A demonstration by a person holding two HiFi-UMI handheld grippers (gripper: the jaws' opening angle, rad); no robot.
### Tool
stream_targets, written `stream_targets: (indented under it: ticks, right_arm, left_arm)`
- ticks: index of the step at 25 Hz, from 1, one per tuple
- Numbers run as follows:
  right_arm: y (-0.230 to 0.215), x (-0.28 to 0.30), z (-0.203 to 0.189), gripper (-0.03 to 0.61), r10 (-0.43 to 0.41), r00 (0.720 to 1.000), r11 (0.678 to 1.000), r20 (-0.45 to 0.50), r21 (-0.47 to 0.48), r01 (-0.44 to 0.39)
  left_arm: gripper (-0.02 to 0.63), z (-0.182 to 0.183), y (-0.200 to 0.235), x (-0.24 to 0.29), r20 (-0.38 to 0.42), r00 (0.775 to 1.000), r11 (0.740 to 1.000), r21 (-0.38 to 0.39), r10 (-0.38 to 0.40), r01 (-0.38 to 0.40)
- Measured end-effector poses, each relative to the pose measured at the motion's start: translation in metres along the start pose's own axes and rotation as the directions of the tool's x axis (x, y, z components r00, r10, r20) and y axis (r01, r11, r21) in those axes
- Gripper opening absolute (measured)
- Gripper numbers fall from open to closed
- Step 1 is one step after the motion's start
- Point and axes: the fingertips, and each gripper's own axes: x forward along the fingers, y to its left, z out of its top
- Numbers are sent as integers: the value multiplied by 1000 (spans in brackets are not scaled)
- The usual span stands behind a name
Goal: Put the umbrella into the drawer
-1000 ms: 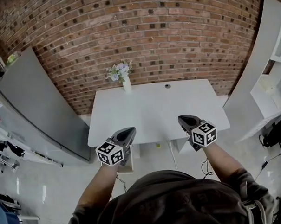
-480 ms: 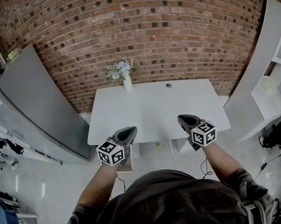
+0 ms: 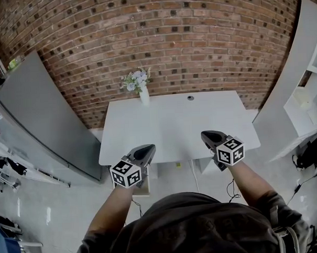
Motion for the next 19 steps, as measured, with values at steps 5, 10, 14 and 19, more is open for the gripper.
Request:
stream_targets:
  ticks: [5,10,14,19]
  right_arm:
    - [2,4,-1,-9,6,1000,1000,2,-10,-6]
    - [2,5,0,-9,12,1000,1000,1,-17,-12]
    - [3,7,1,-9,19,1000,1000,0,-24,-19]
    - [4,8,1,-9,25,1000,999,0,-28,-25]
  left_arm:
    - [6,-3,2,0,-2,1000,1000,0,-1,1]
    - [6,-2,3,0,0,1000,1000,1,2,-2]
    - [6,0,3,0,2,1000,1000,1,5,-5]
    - [5,-1,3,-1,2,1000,1000,1,6,-6]
